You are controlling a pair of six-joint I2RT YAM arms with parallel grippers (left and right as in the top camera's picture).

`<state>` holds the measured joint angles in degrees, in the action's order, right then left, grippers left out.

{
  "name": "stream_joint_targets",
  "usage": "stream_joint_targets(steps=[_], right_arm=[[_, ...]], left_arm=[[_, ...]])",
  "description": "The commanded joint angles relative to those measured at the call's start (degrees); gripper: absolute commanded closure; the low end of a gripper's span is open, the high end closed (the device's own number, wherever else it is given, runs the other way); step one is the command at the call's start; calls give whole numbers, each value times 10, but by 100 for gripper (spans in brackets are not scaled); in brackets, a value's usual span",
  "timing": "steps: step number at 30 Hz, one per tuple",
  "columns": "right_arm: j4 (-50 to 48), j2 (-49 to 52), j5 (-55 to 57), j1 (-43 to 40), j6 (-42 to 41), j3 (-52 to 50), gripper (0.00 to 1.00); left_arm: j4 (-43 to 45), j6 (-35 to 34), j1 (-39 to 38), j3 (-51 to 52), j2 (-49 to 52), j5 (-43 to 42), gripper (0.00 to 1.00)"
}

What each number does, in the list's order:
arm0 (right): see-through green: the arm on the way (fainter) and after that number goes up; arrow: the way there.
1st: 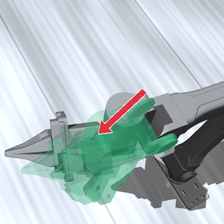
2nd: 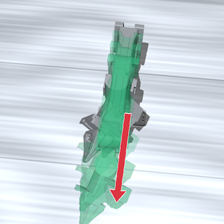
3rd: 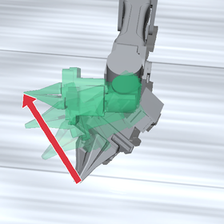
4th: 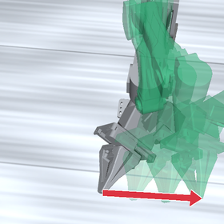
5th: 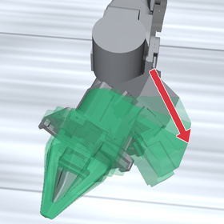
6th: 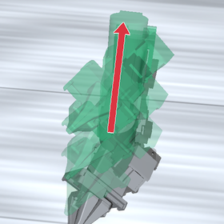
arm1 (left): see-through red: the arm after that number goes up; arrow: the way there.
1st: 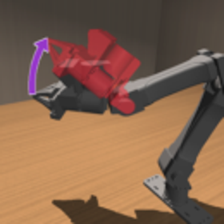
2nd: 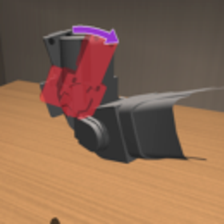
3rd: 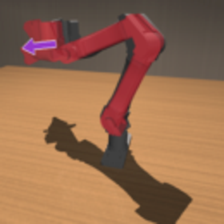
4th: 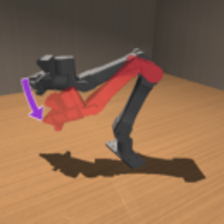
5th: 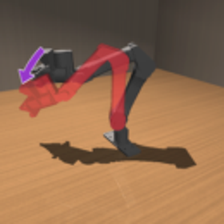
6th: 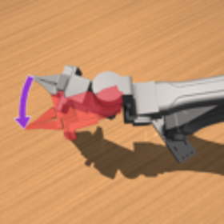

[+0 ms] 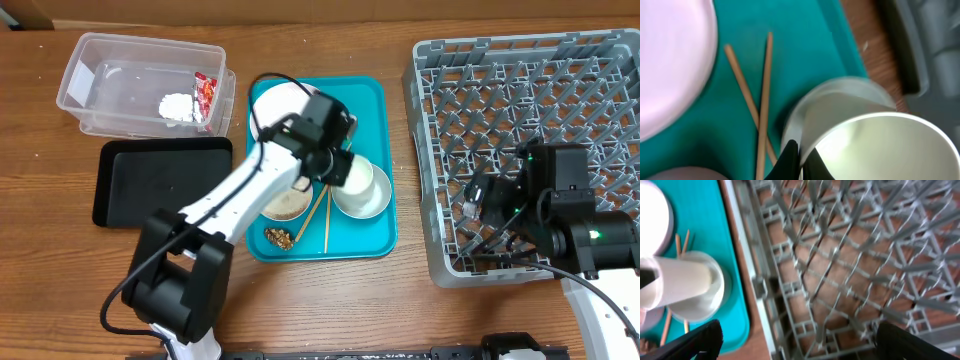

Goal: Sort waste into correct bins and load items into the dishwasher
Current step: 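Lift the cup with the left gripper toward the right gripper over the rack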

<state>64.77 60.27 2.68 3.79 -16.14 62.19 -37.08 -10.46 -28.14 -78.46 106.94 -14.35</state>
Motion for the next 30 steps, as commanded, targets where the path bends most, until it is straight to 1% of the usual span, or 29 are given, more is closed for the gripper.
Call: stream_joint_targets(steps=[1, 4, 6, 8, 10, 11, 13, 15, 17, 20, 22, 26, 30], right_arm=[[-40, -5, 59, -15, -61, 10, 0], [-97, -4, 40, -41, -93, 10, 0], [-144, -1, -28, -57, -82, 10, 1], [-189, 7, -159, -68, -21, 10, 0], [-217, 19, -322, -70, 65, 10, 0], [-223, 26, -410, -70, 111, 10, 0], [-221, 40, -529, -69, 170, 10, 0], [-214, 54, -600, -69, 203, 10, 0], [-210, 67, -633, -69, 212, 10, 0], [-210, 84, -635, -69, 211, 10, 0], [-211, 93, -647, -69, 213, 10, 0], [-214, 104, -699, -59, 241, 10, 0], [-229, 110, -704, -44, 241, 10, 0]], left_arm=[[8, -20, 62, -58, -54, -151, 96], [16, -58, 104, -73, -59, -259, 96], [29, -80, 126, -72, -56, -358, 96], [31, -79, 137, -72, -50, -446, 96], [31, -72, 141, -72, -42, -516, 96], [31, -63, 141, -72, -38, -547, 96], [31, -52, 140, -71, -31, -588, 96], [31, -50, 136, -72, -28, -601, 96], [38, -50, 132, -71, -26, -615, 96], [63, -51, 124, -72, -26, -642, 96], [76, -66, 117, -72, -26, -640, 96], [95, -81, 103, -72, -26, -632, 96], [118, -108, 89, -72, -26, -621, 96]])
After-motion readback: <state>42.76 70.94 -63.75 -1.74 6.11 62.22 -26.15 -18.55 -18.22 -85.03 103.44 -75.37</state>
